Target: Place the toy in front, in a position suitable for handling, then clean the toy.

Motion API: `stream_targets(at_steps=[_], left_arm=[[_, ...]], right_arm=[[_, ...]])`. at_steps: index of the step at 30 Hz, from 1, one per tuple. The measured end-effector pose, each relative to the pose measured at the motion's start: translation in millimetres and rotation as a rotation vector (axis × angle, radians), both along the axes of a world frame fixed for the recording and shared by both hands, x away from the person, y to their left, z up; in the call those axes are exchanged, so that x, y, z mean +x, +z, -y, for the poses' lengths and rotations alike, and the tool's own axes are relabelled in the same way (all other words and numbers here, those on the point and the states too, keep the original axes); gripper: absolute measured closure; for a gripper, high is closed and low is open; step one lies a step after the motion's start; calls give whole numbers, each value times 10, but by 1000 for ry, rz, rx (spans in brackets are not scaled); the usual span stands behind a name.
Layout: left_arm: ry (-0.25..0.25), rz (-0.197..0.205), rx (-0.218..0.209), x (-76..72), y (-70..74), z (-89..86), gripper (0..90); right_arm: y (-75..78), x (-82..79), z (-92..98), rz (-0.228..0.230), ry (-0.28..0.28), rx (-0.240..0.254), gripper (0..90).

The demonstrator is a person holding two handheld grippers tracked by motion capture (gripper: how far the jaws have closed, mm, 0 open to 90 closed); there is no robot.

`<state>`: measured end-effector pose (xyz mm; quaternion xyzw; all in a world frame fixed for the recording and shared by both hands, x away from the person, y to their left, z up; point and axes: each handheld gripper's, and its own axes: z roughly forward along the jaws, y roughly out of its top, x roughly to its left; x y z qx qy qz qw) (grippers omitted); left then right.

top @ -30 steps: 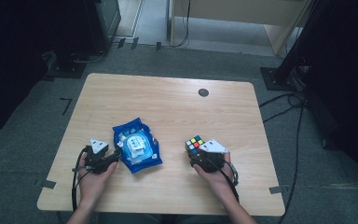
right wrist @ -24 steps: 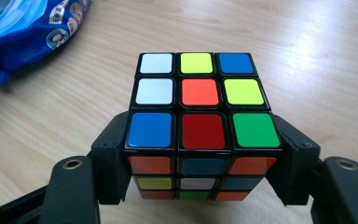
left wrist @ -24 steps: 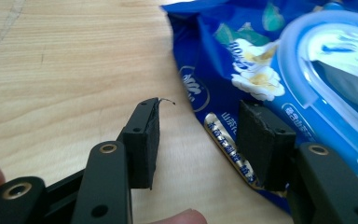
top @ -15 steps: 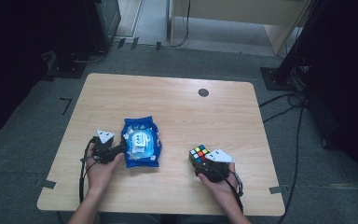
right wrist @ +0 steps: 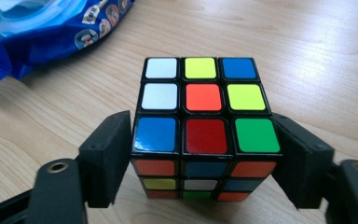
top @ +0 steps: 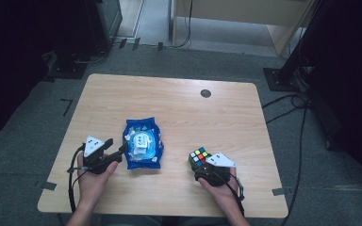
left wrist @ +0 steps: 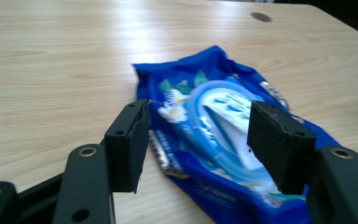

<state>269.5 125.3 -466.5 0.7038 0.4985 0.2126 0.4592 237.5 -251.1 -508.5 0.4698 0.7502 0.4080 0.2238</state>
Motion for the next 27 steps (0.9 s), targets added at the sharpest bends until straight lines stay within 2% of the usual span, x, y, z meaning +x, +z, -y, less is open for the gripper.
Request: stream_targets(at_steps=[1, 2, 3, 5, 13, 19, 21, 24, 25, 27], left_arm=[[0, 0, 0, 0, 0, 0, 384], [-28, -1, 4, -16, 1, 57, 382], [-28, -1, 4, -16, 1, 57, 381], [-60, -8, 9, -43, 5, 124, 378], [-106, 4, 26, -88, 37, 246, 382], [-120, -16, 37, -87, 30, 274, 487], [-124, -17, 39, -88, 29, 278, 496], [-150, -33, 82, -103, 12, 332, 505], [-150, -33, 82, -103, 12, 332, 507], [-155, -60, 149, -107, -36, 413, 481]], right_arm=[[0, 0, 0, 0, 0, 0, 265], [8, -3, -2, 6, 2, -2, 246], [8, -3, -2, 6, 2, -2, 246], [8, -3, -4, 7, 3, -3, 228], [-6, -30, -20, 6, 10, -14, 219], [-10, -31, -26, 6, 11, -16, 214], [-15, -31, -20, 3, 7, -14, 214], [-13, -32, -15, 4, 4, -14, 214], [-13, -32, -15, 4, 4, -14, 214], [-1, -36, -23, 10, 3, -16, 214]])
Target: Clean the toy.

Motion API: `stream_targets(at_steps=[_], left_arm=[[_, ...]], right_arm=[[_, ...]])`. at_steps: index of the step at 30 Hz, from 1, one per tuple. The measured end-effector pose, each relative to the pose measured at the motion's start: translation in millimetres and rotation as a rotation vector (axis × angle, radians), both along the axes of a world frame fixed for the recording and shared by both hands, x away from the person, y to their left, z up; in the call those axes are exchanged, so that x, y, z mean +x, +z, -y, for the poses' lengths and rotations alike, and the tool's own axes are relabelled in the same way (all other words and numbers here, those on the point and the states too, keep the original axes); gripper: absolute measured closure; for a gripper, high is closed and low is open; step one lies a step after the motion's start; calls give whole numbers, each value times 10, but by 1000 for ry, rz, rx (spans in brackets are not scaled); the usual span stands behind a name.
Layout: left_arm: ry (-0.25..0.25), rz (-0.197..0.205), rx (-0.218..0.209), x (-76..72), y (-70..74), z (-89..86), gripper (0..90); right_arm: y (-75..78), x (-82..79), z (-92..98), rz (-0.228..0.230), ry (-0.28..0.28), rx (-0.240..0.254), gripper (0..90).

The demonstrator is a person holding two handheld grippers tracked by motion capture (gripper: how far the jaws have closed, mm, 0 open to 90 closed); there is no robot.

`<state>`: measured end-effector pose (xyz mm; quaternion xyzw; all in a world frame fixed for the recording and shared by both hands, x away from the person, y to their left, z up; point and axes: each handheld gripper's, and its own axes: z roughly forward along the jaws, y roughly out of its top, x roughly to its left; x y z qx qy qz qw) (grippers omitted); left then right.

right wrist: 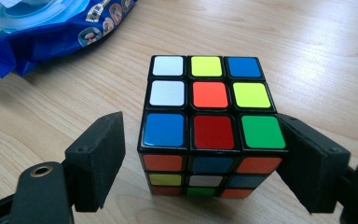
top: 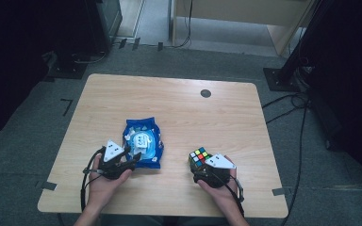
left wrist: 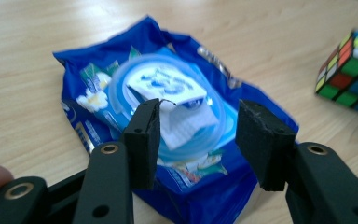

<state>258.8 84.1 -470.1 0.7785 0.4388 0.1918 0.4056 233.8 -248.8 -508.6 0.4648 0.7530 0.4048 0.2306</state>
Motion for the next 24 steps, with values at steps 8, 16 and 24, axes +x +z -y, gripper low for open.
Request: stream_targets(at_steps=[8, 16, 24], left_arm=[[36, -65, 51, 160, -82, 141, 392], [109, -112, 96, 261, -160, 133, 551], [109, -36, 135, 272, -133, 109, 852]], right_arm=[[-18, 9, -21, -4, 1, -4, 218], [-27, 21, -32, -5, -2, -13, 223], [-53, 17, -58, -12, 1, -24, 231]])
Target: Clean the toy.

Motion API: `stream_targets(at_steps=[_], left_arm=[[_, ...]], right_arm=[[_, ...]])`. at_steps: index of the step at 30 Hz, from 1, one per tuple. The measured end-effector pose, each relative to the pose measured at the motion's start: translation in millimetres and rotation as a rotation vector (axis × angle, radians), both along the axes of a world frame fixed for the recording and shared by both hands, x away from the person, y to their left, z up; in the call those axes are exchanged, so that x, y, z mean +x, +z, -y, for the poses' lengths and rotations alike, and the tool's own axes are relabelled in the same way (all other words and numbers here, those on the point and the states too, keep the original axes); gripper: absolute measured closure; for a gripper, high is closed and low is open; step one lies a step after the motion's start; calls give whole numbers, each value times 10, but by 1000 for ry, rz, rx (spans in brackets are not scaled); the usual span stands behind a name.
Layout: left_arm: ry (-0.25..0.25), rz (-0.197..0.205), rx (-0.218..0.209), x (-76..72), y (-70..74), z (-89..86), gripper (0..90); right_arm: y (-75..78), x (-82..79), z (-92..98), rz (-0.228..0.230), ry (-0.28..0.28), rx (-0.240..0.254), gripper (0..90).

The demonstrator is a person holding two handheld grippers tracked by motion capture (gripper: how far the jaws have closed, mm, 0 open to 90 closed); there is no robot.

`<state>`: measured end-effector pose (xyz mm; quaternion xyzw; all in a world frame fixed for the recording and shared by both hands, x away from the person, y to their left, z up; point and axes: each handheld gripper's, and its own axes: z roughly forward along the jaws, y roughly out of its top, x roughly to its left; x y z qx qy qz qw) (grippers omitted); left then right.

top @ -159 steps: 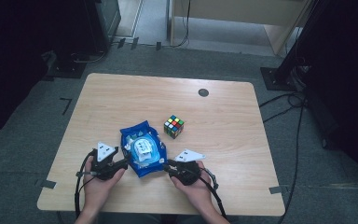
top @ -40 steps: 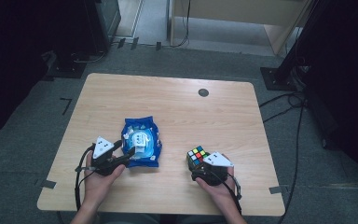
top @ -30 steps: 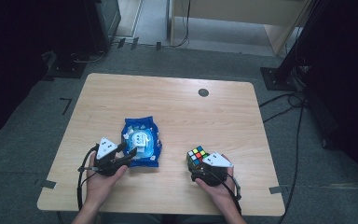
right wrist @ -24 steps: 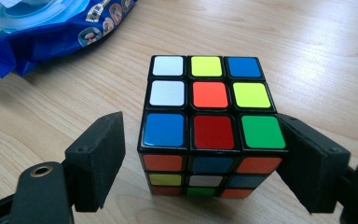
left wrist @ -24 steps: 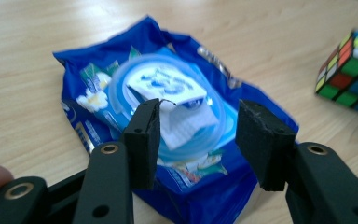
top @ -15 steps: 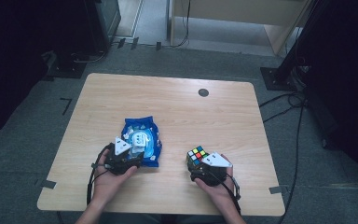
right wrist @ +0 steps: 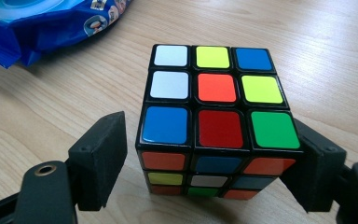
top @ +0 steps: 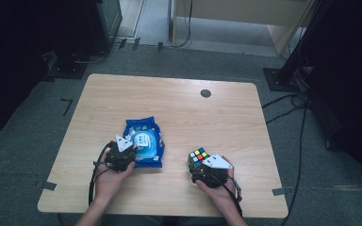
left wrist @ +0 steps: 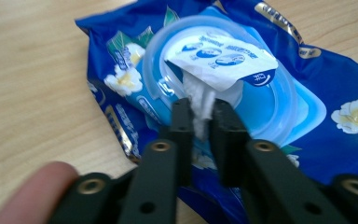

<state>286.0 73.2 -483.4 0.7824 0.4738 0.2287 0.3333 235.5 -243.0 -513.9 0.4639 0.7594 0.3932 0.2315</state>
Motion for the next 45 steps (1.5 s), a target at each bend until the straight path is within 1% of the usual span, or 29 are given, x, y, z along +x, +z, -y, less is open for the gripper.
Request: stream_targets(at_steps=[2, 3, 5, 7, 8, 9, 10, 11, 12, 13, 15, 18, 19, 22, 25, 26, 27, 29, 30, 31, 32, 34, 35, 37, 39, 40, 41, 42, 45], left_arm=[[-3, 12, 1, -4, 9, -6, 894], [-10, 34, -9, -15, 25, -12, 900], [-14, 61, -33, -27, 49, -28, 900], [-23, 94, -85, -39, 100, -62, 900], [-26, 117, -101, -47, 136, -79, 900], [-25, 140, -129, -57, 176, -98, 900], [-30, 167, -171, -74, 219, -122, 900], [-30, 167, -171, -74, 219, -122, 900], [-33, 226, -218, -116, 292, -156, 900], [-41, 246, -233, -139, 317, -163, 900], [-84, 259, -242, -170, 337, -160, 883], [-121, 228, -221, -191, 300, -138, 798], [-115, 228, -208, -199, 282, -139, 752], [-97, 217, -200, -214, 250, -152, 587], [-72, 156, -173, -264, 170, -143, 457], [-72, 156, -173, -264, 170, -143, 426], [-62, 122, -135, -272, 114, -93, 400], [-55, 68, -111, -231, 66, -33, 344], [-55, 68, -111, -231, 66, -33, 333], [-36, 23, -88, -173, 22, 16, 329], [-25, 8, -80, -145, 9, 30, 329], [6, -9, -84, -102, 2, 28, 375], [20, -17, -83, -83, -1, 19, 430], [20, -35, -77, -59, -23, -10, 574], [21, -23, -85, -66, -27, -46, 728], [21, -23, -85, -66, -27, -46, 784], [17, -4, -117, -73, 14, -101, 829], [20, 15, -133, -81, 47, -128, 856], [28, 81, -175, -122, 167, -195, 875]], right_arm=[[1, 0, 0, 0, 0, 0, 231], [2, 0, 5, -2, 2, 2, 234], [1, 2, 7, -3, 0, 2, 235], [-1, 7, 11, -2, 1, 1, 236], [-2, 8, 10, -2, 0, 2, 236], [-3, 9, 11, -2, -1, 0, 236], [-4, 10, 12, 0, -1, -2, 237], [-5, 9, 10, -2, -2, -1, 237], [-5, 10, 11, -2, -2, -1, 237], [-5, 10, 13, 0, -2, -2, 237], [-5, 9, 15, 0, -2, 0, 237], [-6, 7, 18, -2, -4, -1, 238], [-5, 8, 19, 0, -4, -1, 238], [-5, 7, 21, 2, -4, -3, 238], [-3, 1, 22, 2, -2, -5, 238], [-3, 1, 22, 2, -2, -5, 238], [-3, 1, 20, 2, -2, -5, 238], [-3, 2, 19, 1, -1, -4, 238], [-3, 2, 19, 1, -1, -4, 238], [-5, 0, 16, -1, 0, -4, 239], [-6, 1, 16, 3, -1, -6, 239], [-7, -1, 14, 3, 0, -8, 239], [-8, -1, 13, 3, 0, -8, 239], [-11, 0, 10, -1, 1, -9, 240], [-17, 2, 7, -2, 0, -10, 242], [-17, 2, 7, -2, 0, -10, 242], [-20, 6, 4, -2, 0, -14, 247], [-22, 8, 4, 0, 0, -17, 253], [-28, 7, -2, -3, -6, -17, 269]])
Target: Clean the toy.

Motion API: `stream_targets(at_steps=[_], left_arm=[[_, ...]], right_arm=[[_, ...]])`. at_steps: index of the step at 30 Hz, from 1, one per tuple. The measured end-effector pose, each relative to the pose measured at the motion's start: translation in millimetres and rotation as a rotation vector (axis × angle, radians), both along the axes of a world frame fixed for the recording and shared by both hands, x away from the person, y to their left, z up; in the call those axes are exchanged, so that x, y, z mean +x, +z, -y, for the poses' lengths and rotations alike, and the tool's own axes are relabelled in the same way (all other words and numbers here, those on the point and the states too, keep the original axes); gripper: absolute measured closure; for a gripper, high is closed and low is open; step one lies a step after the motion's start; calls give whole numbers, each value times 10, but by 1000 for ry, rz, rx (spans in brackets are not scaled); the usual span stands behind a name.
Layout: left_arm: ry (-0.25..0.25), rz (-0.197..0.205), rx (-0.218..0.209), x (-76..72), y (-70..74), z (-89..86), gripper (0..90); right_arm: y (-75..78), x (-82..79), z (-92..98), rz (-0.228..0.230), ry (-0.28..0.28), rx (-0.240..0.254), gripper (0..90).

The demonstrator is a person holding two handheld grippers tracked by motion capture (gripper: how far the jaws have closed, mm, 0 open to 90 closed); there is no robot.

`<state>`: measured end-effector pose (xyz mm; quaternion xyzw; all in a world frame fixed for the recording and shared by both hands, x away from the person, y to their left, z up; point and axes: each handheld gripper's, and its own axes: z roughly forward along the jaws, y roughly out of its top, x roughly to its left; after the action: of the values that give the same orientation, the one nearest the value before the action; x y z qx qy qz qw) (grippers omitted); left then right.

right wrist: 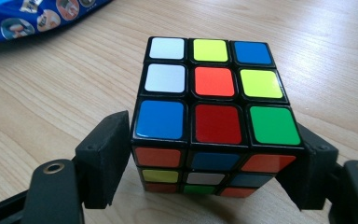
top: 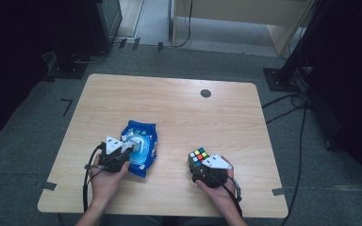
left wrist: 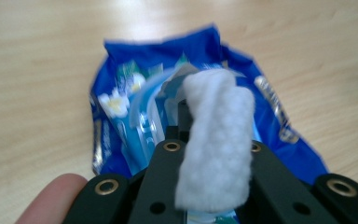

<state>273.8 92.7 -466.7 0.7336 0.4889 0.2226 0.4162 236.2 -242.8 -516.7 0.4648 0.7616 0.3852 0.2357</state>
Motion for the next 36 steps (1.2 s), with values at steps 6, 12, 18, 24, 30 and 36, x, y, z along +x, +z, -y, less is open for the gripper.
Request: stream_targets(at_steps=[6, 12, 18, 24, 30, 36], left_arm=[[-15, 174, -100, -165, 274, -31, 874], [-139, 220, -131, -288, 463, 176, 856], [-255, 227, -106, -301, 465, 548, 838], [-271, 211, -148, -212, 428, 717, 849], [-304, 216, -144, -233, 377, 785, 847], [-305, 216, -152, -246, 348, 751, 847]], right_arm=[[-1, -2, 12, 14, -15, -7, 332], [45, -19, 4, 50, 3, 4, 346], [187, -56, -69, 97, 78, 31, 347], [92, -33, -98, 30, 120, 14, 346], [25, 1, -73, 4, 132, 28, 346], [-16, 8, -45, 8, 133, 46, 338]])
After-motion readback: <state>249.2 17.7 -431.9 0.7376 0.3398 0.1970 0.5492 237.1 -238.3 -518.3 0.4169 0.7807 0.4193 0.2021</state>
